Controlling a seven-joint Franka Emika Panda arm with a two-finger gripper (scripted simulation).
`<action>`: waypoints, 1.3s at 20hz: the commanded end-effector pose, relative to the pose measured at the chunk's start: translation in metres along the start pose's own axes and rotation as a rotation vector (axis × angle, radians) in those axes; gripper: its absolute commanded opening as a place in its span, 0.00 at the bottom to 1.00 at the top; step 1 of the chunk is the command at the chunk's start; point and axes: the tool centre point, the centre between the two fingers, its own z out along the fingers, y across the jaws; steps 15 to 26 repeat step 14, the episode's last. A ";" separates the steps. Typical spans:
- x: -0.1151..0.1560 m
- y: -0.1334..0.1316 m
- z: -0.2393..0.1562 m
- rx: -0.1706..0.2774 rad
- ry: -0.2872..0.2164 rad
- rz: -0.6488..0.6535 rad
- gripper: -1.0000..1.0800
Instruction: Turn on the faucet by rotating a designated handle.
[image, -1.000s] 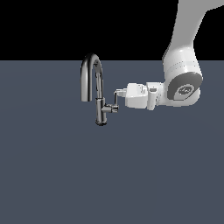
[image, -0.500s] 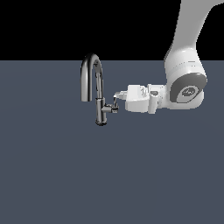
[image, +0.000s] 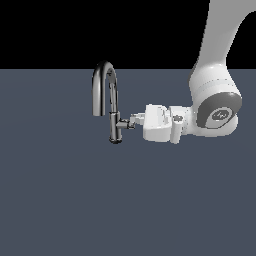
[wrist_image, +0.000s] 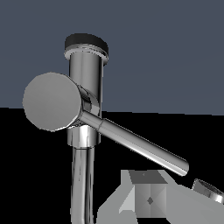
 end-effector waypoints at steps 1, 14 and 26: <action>0.000 0.000 0.000 0.000 0.000 0.000 0.00; 0.070 0.020 0.008 -0.016 -0.007 0.023 0.00; 0.070 0.020 0.008 -0.016 -0.007 0.023 0.00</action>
